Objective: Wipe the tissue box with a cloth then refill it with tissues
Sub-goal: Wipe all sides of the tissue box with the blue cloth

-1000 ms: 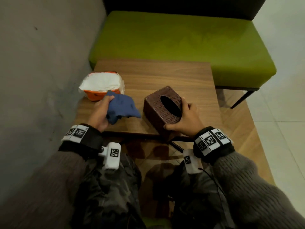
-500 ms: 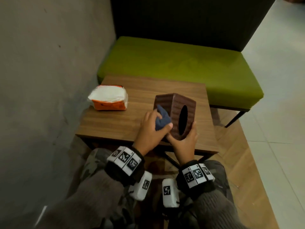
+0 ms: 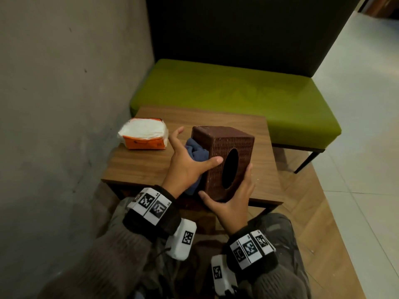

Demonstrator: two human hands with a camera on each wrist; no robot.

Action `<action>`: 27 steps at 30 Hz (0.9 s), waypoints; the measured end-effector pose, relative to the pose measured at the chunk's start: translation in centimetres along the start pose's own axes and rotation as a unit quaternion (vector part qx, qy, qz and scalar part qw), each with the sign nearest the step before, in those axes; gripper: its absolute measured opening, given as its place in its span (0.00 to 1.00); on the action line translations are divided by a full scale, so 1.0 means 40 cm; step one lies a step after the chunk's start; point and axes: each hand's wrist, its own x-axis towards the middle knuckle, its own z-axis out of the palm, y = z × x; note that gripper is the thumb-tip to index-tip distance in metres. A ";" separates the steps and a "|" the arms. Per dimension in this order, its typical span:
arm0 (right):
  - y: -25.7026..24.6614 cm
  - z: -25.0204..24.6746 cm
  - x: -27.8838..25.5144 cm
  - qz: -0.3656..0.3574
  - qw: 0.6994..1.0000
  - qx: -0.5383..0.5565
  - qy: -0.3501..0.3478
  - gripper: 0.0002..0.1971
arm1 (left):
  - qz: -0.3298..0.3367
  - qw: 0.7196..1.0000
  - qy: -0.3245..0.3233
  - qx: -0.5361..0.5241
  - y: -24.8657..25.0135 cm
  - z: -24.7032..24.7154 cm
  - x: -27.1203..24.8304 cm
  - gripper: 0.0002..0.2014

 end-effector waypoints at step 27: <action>-0.010 -0.095 -0.021 -0.126 0.985 -0.101 -0.062 0.50 | 0.137 0.986 0.099 -0.010 -0.048 0.008 -0.120 0.24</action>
